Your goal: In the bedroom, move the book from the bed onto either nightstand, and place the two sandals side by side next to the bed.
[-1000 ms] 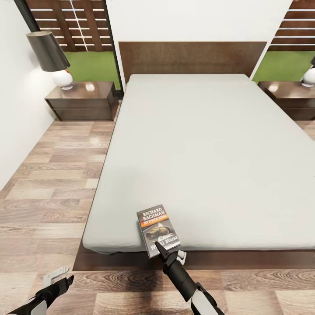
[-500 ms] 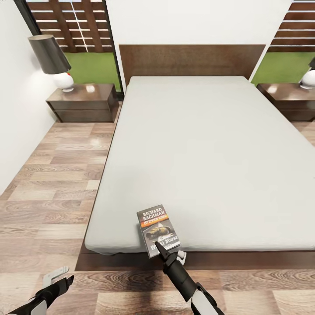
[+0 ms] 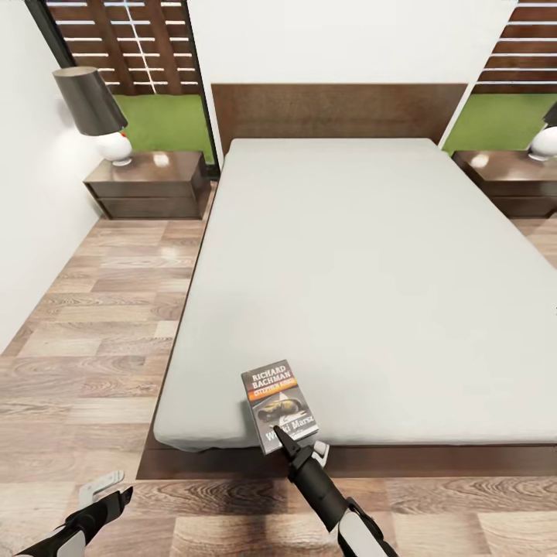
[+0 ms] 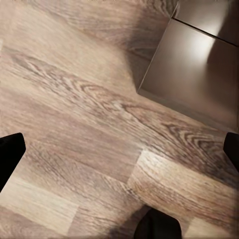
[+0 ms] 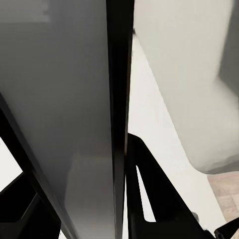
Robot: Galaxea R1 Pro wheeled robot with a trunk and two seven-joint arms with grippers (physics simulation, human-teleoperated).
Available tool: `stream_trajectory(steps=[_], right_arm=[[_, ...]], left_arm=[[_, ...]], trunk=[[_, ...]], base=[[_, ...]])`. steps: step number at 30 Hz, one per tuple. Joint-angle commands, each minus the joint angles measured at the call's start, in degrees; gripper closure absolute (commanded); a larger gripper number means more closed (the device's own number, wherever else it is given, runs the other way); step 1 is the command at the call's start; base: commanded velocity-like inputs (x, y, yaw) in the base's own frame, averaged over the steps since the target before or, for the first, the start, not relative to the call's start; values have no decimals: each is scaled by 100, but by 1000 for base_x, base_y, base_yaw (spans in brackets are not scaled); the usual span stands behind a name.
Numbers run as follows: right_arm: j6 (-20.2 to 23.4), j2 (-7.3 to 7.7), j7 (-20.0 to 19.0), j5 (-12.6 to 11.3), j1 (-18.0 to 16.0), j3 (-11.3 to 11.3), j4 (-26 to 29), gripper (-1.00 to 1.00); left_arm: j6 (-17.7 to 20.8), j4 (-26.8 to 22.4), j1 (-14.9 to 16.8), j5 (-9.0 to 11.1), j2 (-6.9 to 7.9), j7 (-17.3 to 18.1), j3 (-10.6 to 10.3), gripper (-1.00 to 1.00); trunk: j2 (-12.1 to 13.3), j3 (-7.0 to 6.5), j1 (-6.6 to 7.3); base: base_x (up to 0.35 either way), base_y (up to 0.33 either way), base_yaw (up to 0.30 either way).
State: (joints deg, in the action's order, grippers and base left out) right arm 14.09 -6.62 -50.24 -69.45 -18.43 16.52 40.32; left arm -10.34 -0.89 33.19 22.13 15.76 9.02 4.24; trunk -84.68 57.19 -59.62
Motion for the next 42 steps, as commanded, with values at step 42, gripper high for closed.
stream_trajectory(steps=[42], right_arm=[[1525, 4565, -3116, 1249, 15, 7, -648, 100]], left_arm=[[-12, 10, -154, 2, -49, 72, 36, -100]], trunk=[[1684, -752, 923]], base=[[0, 0, 0]])
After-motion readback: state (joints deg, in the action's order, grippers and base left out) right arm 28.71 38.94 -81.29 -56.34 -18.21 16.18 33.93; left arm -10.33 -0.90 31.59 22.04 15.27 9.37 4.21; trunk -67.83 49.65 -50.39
